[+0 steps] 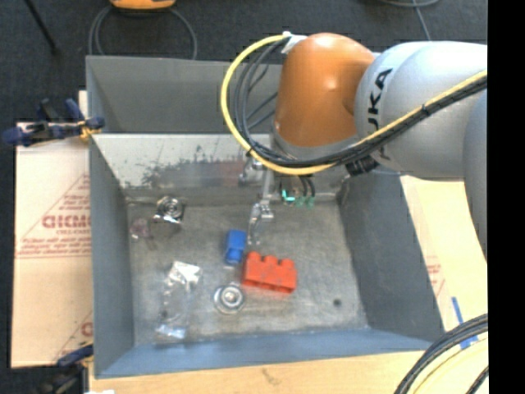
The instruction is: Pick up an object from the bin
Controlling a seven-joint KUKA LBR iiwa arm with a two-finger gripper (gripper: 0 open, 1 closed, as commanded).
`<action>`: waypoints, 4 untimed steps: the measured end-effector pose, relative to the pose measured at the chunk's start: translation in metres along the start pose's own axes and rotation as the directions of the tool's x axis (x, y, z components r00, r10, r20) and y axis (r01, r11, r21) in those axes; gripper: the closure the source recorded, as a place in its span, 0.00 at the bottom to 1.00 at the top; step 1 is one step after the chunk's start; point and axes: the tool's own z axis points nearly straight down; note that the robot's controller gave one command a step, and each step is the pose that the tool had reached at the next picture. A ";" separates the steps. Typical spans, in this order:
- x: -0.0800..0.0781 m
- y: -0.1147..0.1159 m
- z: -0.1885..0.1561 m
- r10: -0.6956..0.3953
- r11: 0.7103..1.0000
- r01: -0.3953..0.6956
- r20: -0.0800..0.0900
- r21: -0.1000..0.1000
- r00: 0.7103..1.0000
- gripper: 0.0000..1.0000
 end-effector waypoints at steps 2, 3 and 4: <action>0.040 -0.043 0.134 -0.004 1.000 0.004 0.009 0.000 1.000 0.00; 0.038 -0.042 0.133 -0.004 1.000 0.004 0.014 0.000 1.000 1.00; 0.040 -0.041 0.135 -0.003 1.000 0.003 0.009 -0.001 1.000 0.00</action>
Offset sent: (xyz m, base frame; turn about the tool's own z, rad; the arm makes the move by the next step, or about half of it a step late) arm -0.0237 0.0084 -0.1386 -0.0876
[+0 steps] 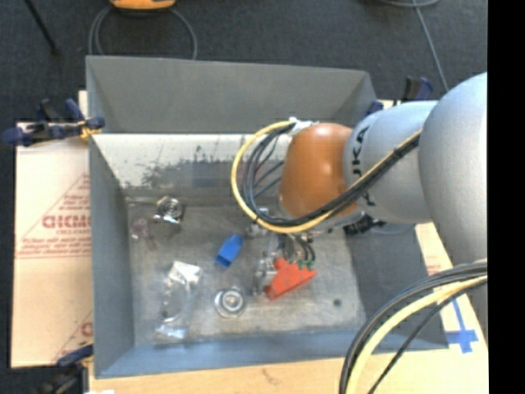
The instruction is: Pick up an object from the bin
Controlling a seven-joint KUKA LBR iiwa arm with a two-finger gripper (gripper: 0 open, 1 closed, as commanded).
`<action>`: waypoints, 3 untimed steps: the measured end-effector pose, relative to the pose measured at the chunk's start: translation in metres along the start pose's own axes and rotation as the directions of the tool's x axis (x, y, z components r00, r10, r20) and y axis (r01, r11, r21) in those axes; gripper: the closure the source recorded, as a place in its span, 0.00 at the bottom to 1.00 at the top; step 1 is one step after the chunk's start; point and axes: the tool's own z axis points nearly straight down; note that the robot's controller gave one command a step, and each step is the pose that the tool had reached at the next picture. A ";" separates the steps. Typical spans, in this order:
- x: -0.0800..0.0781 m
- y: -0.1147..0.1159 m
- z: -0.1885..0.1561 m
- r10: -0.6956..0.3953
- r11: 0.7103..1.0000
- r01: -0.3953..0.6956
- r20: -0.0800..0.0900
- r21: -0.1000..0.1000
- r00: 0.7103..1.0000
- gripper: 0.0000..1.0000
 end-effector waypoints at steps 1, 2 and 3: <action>0.006 -0.061 0.003 -0.116 0.993 0.116 0.007 0.001 0.993 0.00; 0.039 -0.147 0.004 -0.432 0.902 0.432 0.005 0.004 0.902 0.00; 0.038 -0.146 0.003 -0.430 0.903 0.430 0.006 0.004 0.903 1.00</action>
Offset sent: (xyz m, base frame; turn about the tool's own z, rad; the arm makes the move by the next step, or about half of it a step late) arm -0.0092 -0.0591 -0.0076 -0.1189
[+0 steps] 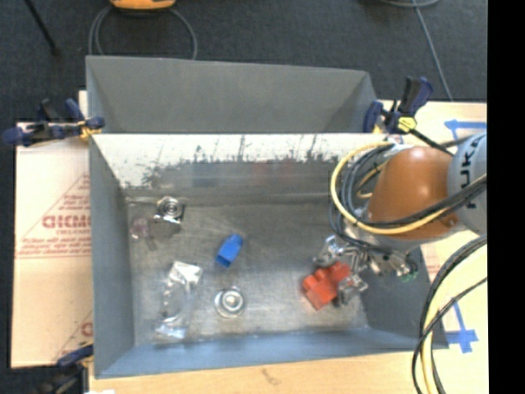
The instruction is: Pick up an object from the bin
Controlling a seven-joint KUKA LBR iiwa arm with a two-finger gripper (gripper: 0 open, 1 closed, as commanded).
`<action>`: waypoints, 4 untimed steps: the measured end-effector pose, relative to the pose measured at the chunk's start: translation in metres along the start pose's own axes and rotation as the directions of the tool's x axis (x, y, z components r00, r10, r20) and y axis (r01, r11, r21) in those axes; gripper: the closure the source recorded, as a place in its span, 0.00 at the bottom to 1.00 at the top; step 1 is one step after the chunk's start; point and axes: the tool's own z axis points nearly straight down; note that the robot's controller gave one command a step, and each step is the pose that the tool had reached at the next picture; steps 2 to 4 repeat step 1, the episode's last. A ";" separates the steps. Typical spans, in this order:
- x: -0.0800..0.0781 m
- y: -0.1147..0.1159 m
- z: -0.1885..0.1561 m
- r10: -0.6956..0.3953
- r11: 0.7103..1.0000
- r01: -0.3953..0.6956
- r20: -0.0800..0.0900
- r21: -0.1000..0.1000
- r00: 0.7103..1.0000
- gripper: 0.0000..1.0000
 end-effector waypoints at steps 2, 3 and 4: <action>-0.035 0.020 -0.167 -0.163 0.987 0.163 -0.001 0.001 0.987 1.00; -0.035 0.020 -0.167 -0.163 0.987 0.163 -0.001 0.001 0.987 1.00; -0.035 0.020 -0.167 -0.163 0.987 0.163 -0.001 0.001 0.987 1.00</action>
Offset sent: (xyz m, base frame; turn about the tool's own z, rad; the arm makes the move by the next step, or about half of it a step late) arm 0.0179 0.0336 0.1621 -0.1645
